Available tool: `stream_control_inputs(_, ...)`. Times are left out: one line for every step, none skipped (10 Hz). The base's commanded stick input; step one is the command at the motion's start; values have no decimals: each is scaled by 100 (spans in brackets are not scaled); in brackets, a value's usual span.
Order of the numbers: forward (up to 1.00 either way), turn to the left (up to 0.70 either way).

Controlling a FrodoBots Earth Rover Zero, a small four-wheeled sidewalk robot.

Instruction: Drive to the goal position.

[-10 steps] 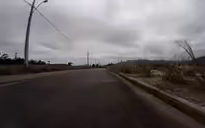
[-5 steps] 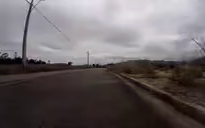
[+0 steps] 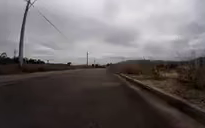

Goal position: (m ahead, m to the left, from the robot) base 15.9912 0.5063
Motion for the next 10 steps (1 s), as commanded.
stream_control_inputs(70,0)
stream_control_inputs(70,0)
stream_control_inputs(70,0)
stream_control_inputs(70,0)
stream_control_inputs(70,0)
stream_control_inputs(70,0)
stream_control_inputs(70,0)
stream_control_inputs(70,0)
stream_control_inputs(70,0)
stream_control_inputs(70,0)
